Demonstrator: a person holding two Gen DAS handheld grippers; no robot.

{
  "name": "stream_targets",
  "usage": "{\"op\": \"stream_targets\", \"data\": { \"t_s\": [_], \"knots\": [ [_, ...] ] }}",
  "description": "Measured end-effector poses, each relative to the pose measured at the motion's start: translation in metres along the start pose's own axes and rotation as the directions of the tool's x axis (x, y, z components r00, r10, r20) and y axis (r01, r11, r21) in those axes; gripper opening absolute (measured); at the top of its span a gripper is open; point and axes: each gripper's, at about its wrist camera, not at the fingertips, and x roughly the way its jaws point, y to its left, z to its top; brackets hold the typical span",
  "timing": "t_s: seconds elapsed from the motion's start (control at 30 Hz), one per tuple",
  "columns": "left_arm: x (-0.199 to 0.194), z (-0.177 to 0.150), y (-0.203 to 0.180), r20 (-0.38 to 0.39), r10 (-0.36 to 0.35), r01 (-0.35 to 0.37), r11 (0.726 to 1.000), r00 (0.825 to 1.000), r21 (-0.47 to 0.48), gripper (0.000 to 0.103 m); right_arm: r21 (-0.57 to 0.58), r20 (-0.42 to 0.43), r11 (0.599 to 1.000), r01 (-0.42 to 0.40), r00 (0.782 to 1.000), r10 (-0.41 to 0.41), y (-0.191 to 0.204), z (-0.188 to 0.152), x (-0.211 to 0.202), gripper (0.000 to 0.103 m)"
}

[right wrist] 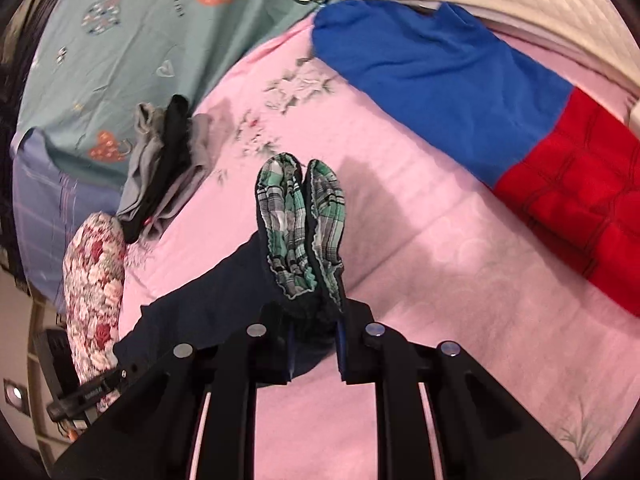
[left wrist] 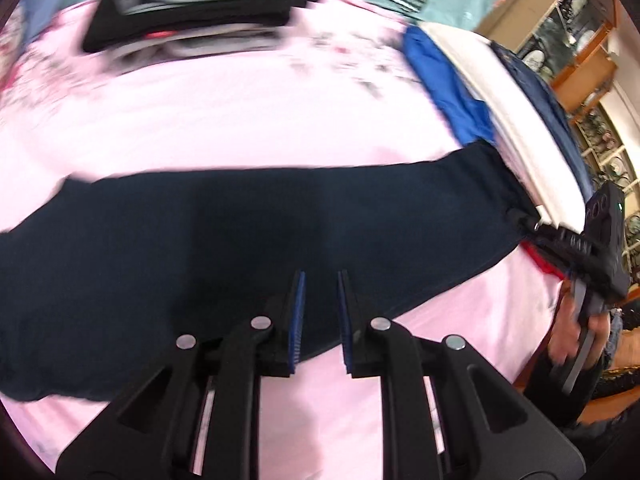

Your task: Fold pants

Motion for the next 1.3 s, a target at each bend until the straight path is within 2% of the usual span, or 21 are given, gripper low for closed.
{"op": "stream_targets", "data": {
  "t_s": [0.07, 0.17, 0.27, 0.33, 0.37, 0.47, 0.53, 0.6, 0.67, 0.7, 0.73, 0.77, 0.87, 0.97, 1.0, 1.07, 1.17, 1.3],
  "knots": [
    [0.026, 0.012, -0.017, -0.012, -0.006, 0.005, 1.0, 1.0, -0.011, 0.015, -0.028, -0.005, 1.0, -0.009, 1.0, 0.009, 0.006, -0.001, -0.005, 0.016],
    [0.064, 0.02, -0.035, -0.051, -0.052, 0.051, 0.998, 0.997, -0.03, 0.013, -0.066, -0.014, 0.998, -0.024, 1.0, 0.023, 0.014, -0.003, -0.01, 0.016],
    [0.092, 0.021, -0.05, -0.053, 0.023, -0.023, 1.0, 0.998, 0.001, 0.013, -0.088, -0.016, 0.995, -0.038, 0.999, 0.037, 0.019, -0.005, -0.015, 0.016],
    [0.094, 0.021, -0.056, -0.04, 0.053, -0.052, 0.998, 0.998, 0.031, 0.013, -0.093, -0.025, 0.995, -0.046, 0.999, 0.044, 0.02, -0.007, -0.014, 0.016],
    [0.092, 0.021, -0.057, -0.041, 0.048, -0.047, 0.998, 0.998, 0.033, 0.013, -0.095, -0.026, 0.995, -0.041, 0.999, 0.039, 0.022, -0.008, -0.012, 0.016],
    [0.068, 0.014, -0.05, -0.037, -0.066, 0.066, 0.998, 0.997, 0.007, 0.013, -0.098, -0.015, 0.995, -0.016, 1.0, 0.014, 0.027, -0.007, -0.01, 0.016],
    [0.044, 0.006, -0.034, -0.001, -0.108, 0.108, 0.994, 0.994, -0.016, 0.013, -0.097, -0.012, 0.995, -0.011, 1.0, 0.01, 0.03, -0.005, -0.009, 0.016],
    [0.018, -0.002, -0.006, 0.048, -0.104, 0.107, 0.992, 0.993, -0.063, 0.014, -0.103, -0.007, 0.995, -0.001, 1.0, 0.0, 0.034, -0.004, -0.01, 0.016],
    [-0.011, -0.013, 0.035, 0.107, -0.018, 0.031, 0.992, 0.994, -0.119, 0.014, -0.116, -0.003, 0.993, 0.011, 1.0, -0.011, 0.042, -0.004, -0.011, 0.016],
    [-0.022, -0.019, 0.054, 0.126, 0.048, -0.03, 0.989, 0.991, -0.144, 0.014, -0.123, -0.001, 0.992, 0.013, 1.0, -0.013, 0.045, -0.003, -0.012, 0.016],
    [-0.039, -0.029, 0.082, 0.15, 0.147, -0.119, 0.976, 0.978, -0.181, 0.014, -0.139, 0.002, 0.99, 0.015, 1.0, -0.015, 0.053, -0.003, -0.013, 0.016],
    [-0.048, -0.036, 0.099, 0.159, 0.181, -0.147, 0.967, 0.971, -0.207, 0.014, -0.154, 0.006, 0.988, 0.017, 1.0, -0.016, 0.06, -0.003, -0.014, 0.016],
    [-0.071, -0.061, 0.163, 0.164, 0.206, -0.143, 0.934, 0.965, -0.329, 0.014, -0.206, 0.015, 0.979, 0.015, 1.0, -0.013, 0.087, -0.004, -0.014, 0.016],
    [-0.072, -0.076, 0.206, 0.125, 0.237, -0.173, 0.906, 0.963, -0.387, 0.014, -0.283, 0.006, 0.959, -0.007, 1.0, 0.009, 0.124, -0.008, -0.009, 0.016],
    [-0.069, -0.078, 0.214, 0.116, 0.227, -0.165, 0.903, 0.967, -0.397, 0.014, -0.306, 0.002, 0.952, -0.012, 1.0, 0.014, 0.135, -0.01, -0.005, 0.016],
    [-0.06, -0.084, 0.231, 0.119, 0.162, -0.098, 0.902, 0.98, -0.421, 0.016, -0.371, -0.015, 0.928, -0.025, 1.0, 0.021, 0.166, -0.017, 0.011, 0.016],
    [-0.059, -0.084, 0.237, 0.169, 0.125, -0.044, 0.908, 0.978, -0.417, 0.016, -0.457, -0.079, 0.887, -0.057, 0.997, 0.023, 0.212, -0.032, 0.047, 0.016],
    [-0.061, -0.091, 0.239, 0.191, 0.096, -0.008, 0.911, 0.977, -0.413, 0.016, -0.536, -0.226, 0.833, -0.135, 0.974, 0.012, 0.263, -0.062, 0.107, 0.015]
  ]
}}
